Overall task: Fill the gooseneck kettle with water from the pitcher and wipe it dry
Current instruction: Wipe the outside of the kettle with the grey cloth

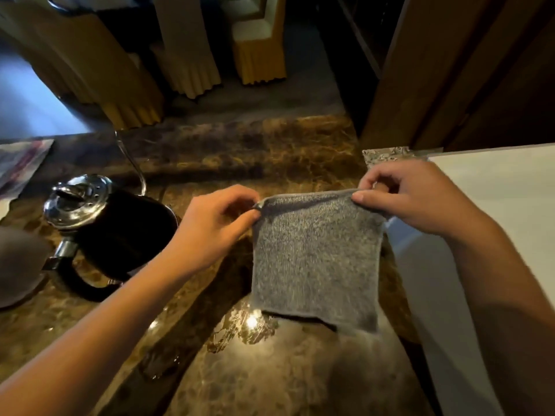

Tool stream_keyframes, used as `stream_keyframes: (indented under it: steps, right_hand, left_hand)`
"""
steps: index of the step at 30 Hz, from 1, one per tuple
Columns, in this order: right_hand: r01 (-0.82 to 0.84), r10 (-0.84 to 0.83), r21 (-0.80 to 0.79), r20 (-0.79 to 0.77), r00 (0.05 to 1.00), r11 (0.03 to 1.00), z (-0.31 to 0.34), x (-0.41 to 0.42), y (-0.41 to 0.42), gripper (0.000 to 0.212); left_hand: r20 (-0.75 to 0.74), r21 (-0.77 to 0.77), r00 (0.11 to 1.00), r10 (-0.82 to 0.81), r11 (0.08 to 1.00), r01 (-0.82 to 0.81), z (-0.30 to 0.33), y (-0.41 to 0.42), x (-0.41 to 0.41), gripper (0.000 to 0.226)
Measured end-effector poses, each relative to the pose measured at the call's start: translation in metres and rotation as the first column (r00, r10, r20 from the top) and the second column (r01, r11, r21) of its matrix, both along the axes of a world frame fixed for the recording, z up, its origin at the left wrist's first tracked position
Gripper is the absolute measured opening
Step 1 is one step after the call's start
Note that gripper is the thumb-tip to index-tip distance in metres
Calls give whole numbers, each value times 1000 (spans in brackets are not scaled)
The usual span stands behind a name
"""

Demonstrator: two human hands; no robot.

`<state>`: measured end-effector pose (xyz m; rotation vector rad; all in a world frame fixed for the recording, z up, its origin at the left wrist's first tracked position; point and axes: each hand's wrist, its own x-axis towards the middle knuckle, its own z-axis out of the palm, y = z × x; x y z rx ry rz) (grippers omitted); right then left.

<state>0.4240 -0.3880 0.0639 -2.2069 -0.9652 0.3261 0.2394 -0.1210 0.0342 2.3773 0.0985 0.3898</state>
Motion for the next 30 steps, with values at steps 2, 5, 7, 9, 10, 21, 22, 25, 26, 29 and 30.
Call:
stream_keyframes:
  steps: [2, 5, 7, 9, 10, 21, 22, 25, 26, 29, 30]
  right_hand:
    - [-13, 11, -71, -34, 999, 997, -25, 15, 13, 10]
    - [-15, 16, -147, 3, 1000, 989, -49, 37, 32, 6]
    - [10, -2, -182, 44, 999, 983, -59, 53, 44, 6]
    - [49, -35, -180, 84, 996, 982, -71, 68, 57, 9]
    - [74, -58, -176, 95, 994, 982, -78, 73, 62, 12]
    - [154, -41, -325, 329, 943, 933, -136, 28, 68, 62]
    - [139, 0, -407, 322, 947, 903, -141, 26, 65, 70]
    - [99, 81, -515, 316, 945, 852, -147, 29, 57, 86]
    - [98, 94, -517, 331, 939, 850, -145, 30, 55, 90]
    - [84, 100, -534, 307, 946, 842, -138, 34, 52, 95]
    - [93, 89, -525, 311, 946, 846, -137, 38, 53, 95]
  left_hand:
    - [-70, 52, 996, 53, 997, -49, -14, 5, 14, 17]
    - [-144, 67, 985, 90, 994, -81, -30, 15, 41, 13]
    - [-188, 67, 972, 141, 989, -130, -39, 23, 60, 9]
    - [-213, 75, 949, 231, 973, -220, -48, 31, 75, 12]
    - [-225, 75, 935, 275, 961, -265, -53, 33, 81, 15]
    - [-284, 576, 955, 91, 812, 94, -88, 31, 83, 57]
    - [-358, 587, 929, 92, 796, 148, -92, 34, 82, 60]
    - [-466, 583, 875, 130, 790, 193, -102, 44, 76, 67]
    - [-478, 575, 868, 132, 794, 196, -100, 44, 73, 68]
    - [-504, 531, 857, 110, 822, 207, -96, 45, 74, 71]
    - [-489, 517, 865, 115, 836, 181, -93, 42, 78, 71]
